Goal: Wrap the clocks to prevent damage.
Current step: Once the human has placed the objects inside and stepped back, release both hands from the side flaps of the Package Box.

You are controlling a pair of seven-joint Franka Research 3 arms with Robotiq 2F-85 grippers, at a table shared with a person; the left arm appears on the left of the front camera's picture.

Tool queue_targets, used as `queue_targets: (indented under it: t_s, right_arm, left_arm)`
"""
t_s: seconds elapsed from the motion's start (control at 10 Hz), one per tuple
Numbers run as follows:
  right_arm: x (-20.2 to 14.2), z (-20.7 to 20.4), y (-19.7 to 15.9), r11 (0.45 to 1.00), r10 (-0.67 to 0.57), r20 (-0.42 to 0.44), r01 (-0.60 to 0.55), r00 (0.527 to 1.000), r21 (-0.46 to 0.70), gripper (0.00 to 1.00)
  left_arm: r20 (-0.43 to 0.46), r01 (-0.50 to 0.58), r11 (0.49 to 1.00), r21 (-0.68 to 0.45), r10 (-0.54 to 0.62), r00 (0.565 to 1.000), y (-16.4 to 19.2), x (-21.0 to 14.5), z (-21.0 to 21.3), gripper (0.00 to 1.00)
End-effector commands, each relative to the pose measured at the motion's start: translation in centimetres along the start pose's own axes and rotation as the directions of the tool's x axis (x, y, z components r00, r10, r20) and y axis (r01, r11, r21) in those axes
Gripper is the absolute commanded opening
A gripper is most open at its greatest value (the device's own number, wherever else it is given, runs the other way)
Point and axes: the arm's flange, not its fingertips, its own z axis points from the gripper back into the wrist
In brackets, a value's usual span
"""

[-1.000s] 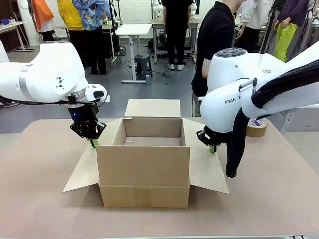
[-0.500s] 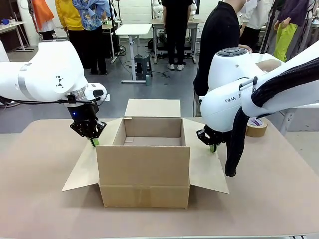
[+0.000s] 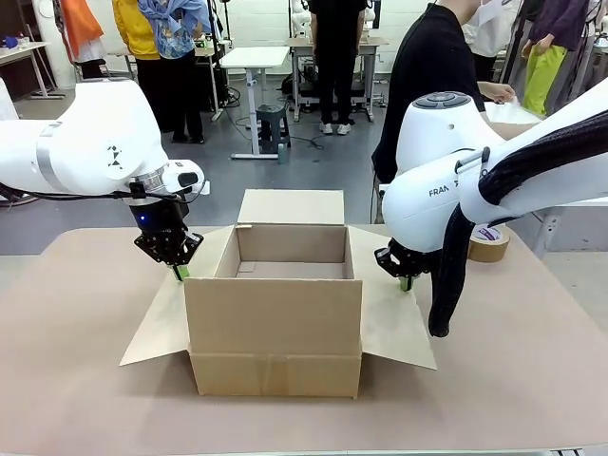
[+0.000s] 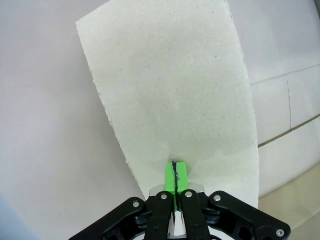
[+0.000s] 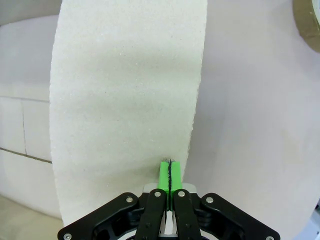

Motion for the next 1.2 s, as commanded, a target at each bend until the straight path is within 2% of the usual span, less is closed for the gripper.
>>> queue_targets:
  t_s: [0.0,1.1]
  right_arm:
    - [-0.05,-0.12,0.00,1.000,0.003,0.000,-0.003,1.000,-0.007,0.01]
    - [-0.05,-0.12,0.00,1.000,0.003,0.000,-0.003,1.000,-0.007,0.01]
  left_arm:
    - [-0.002,-0.006,1.000,0.005,0.006,1.000,0.04,0.00,-0.06,0.00]
    - [-0.002,-0.006,1.000,0.005,0.006,1.000,0.04,0.00,-0.06,0.00]
